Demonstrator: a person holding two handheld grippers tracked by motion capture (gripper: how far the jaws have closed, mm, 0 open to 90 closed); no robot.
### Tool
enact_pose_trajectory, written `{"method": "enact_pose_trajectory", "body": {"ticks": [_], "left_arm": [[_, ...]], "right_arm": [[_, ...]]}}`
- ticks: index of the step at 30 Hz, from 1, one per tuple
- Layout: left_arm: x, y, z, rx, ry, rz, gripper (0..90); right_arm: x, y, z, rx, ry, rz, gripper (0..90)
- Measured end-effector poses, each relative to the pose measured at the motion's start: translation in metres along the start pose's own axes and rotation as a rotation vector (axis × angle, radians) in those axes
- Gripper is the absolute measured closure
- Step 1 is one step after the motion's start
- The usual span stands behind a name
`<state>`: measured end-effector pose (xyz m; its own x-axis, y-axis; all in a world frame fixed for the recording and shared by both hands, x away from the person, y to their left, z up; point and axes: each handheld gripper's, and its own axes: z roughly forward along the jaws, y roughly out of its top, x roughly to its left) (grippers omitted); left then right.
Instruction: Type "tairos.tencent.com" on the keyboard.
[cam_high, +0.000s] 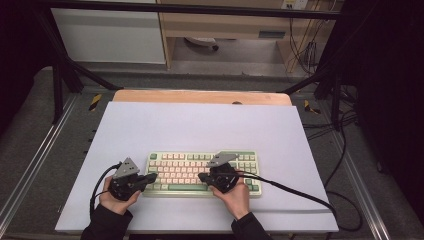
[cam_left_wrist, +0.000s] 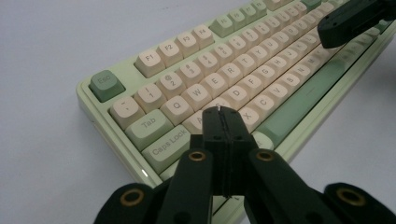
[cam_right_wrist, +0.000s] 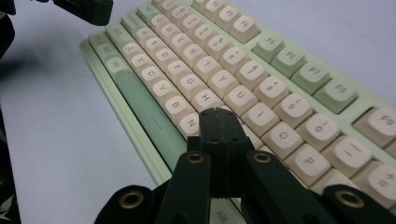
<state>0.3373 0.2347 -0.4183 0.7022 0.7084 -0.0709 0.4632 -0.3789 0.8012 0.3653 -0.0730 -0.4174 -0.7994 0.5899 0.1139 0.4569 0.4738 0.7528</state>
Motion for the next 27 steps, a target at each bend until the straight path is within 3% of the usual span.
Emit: {"method": "enact_pose_trajectory", "body": {"ticks": [7, 11, 15, 22, 27], "left_arm": [[0.003, 0.001, -0.005, -0.011, -0.003, -0.001, 87.5], [0.005, 0.000, -0.004, 0.006, -0.006, 0.002, 77.4], [0.007, -0.002, -0.003, 0.013, -0.010, 0.004, 63.7], [0.012, -0.007, -0.004, 0.029, 0.003, 0.008, 39.4], [0.018, -0.012, -0.006, 0.034, 0.008, 0.002, 25.7]], "right_arm": [[-0.014, -0.005, -0.020, -0.021, -0.017, 0.026, 90.0], [-0.025, -0.014, -0.033, -0.040, -0.027, 0.061, 83.5], [-0.036, -0.022, -0.048, -0.055, -0.057, 0.076, 71.7], [-0.057, -0.038, -0.078, -0.108, -0.092, 0.125, 40.6], [-0.070, -0.057, -0.092, -0.106, -0.124, 0.135, 24.5]]}}
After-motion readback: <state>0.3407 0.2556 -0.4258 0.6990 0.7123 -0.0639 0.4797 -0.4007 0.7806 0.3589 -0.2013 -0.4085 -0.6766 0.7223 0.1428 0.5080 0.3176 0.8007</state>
